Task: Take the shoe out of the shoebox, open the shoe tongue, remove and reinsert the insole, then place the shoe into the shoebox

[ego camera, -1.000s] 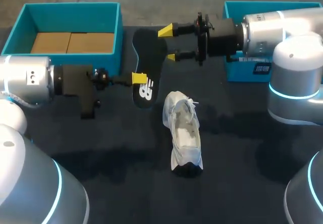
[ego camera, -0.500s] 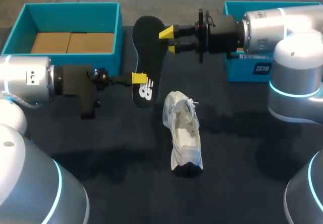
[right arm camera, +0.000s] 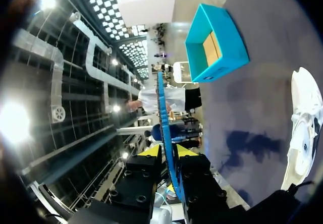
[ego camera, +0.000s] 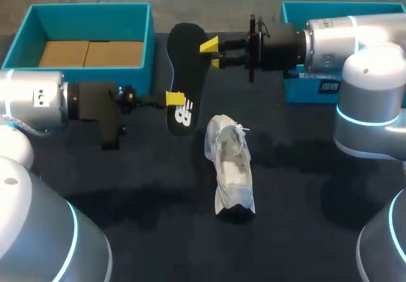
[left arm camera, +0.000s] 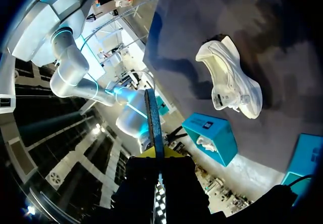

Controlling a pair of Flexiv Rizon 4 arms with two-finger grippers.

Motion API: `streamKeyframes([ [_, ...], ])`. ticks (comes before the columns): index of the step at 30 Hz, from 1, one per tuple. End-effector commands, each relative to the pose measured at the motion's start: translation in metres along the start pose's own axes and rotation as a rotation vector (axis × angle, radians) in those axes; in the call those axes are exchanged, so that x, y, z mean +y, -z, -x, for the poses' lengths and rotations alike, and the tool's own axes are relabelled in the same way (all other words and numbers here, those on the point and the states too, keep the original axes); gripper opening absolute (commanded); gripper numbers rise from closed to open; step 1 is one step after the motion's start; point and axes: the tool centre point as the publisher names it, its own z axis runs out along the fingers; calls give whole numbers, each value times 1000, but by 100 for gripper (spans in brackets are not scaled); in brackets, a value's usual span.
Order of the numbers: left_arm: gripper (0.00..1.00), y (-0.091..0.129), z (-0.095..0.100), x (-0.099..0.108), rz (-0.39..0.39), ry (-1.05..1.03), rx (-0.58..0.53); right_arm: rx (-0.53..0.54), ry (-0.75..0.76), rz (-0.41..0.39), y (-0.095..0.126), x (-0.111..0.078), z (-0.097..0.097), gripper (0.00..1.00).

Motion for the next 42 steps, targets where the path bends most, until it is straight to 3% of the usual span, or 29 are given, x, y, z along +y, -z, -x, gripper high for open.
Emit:
streamKeyframes([
  [1,0,-1,-1,-1,4,-3,-1,8,5,7,-4,2,0,4],
  [3,0,-1,-1,-1,4,-3,-1,12,10,12,-3,3,0,0],
  [13,0,-1,-1,-1,4,-3,-1,21,14,11,-6,5,1,0],
  [15,46,-1,-1,-1,4,-3,-1,24,10,6,-6,5,3,0],
  [16,51,-2,-1,-1,4,-3,0,23,10,6,-6,5,3,0],
  [17,100,-2,-1,0,3,-2,-1,24,10,5,-6,5,4,0],
  [26,100,9,-8,3,-2,19,53,31,13,4,-4,4,9,0],
  [34,100,42,-27,11,12,91,162,56,27,5,1,8,28,0],
  [42,100,57,-25,21,-100,136,275,37,18,30,3,17,56,0],
])
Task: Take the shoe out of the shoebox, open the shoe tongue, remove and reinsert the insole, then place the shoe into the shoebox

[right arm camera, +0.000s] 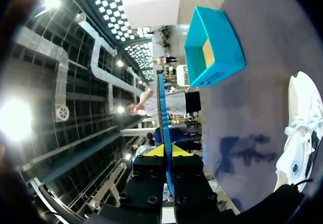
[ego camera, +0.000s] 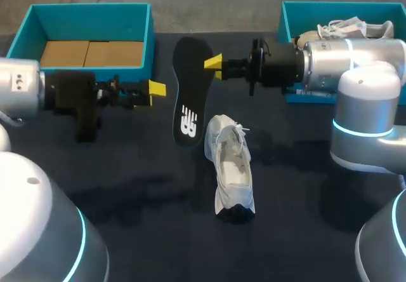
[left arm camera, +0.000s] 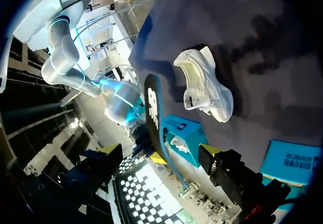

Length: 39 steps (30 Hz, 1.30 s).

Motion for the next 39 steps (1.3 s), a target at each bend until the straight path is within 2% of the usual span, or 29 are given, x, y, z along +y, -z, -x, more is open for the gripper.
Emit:
streamKeyframes([
  [1,100,15,8,9,-82,17,83,8,-3,1,-2,3,12,0],
  [8,100,13,5,18,-165,45,176,-9,5,-7,-3,8,30,0],
  [18,100,3,4,40,-308,64,399,-51,22,21,-3,11,49,0],
  [31,100,-5,1,68,-369,122,562,-93,-9,48,1,15,75,0],
  [39,100,-16,2,82,-414,90,587,-105,-16,53,-1,17,78,0],
])
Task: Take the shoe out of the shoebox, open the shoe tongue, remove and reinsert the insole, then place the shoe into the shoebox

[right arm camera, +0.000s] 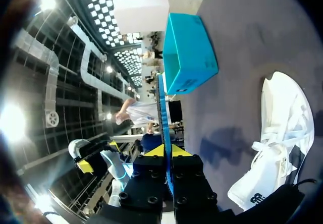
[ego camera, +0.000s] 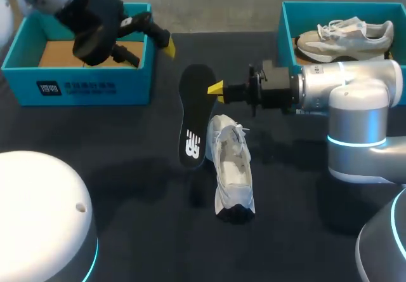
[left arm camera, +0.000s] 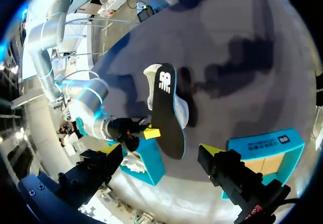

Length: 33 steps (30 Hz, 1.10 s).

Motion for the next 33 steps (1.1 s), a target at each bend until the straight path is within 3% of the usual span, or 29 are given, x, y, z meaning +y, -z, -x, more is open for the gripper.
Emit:
streamKeyframes([
  [1,100,-6,5,12,-111,-4,62,-3,-1,1,-3,1,0,0],
  [9,100,-6,5,12,-111,-4,62,-3,-1,1,-3,1,0,0],
  [12,100,-6,5,12,-111,-4,62,17,-13,-3,-10,6,11,0],
  [23,100,-32,15,26,-214,31,300,-101,25,-11,-9,9,12,0],
  [33,100,-43,10,33,-213,62,341,-125,21,-10,-7,8,9,0],
])
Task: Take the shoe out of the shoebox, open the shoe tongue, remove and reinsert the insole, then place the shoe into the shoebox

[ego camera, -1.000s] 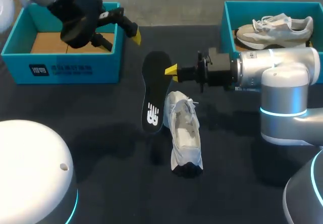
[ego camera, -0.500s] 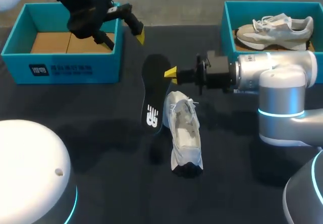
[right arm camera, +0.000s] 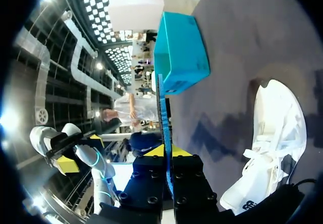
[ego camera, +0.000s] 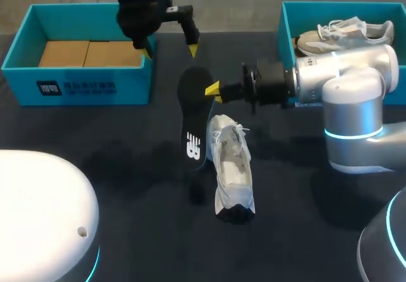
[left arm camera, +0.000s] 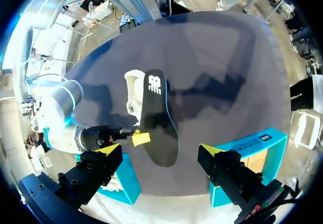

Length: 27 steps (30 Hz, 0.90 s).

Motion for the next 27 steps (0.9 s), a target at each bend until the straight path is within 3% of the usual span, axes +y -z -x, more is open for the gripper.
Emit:
streamKeyframes([
  [1,100,-3,10,7,-9,1,40,-13,-1,-1,0,0,-1,0],
  [15,100,4,28,15,30,14,83,-13,-1,-1,0,0,-1,0],
  [19,100,3,28,13,38,35,-36,-13,-1,-1,0,0,-1,0],
  [27,100,10,6,8,71,54,-303,-13,-1,-1,0,0,-1,0],
])
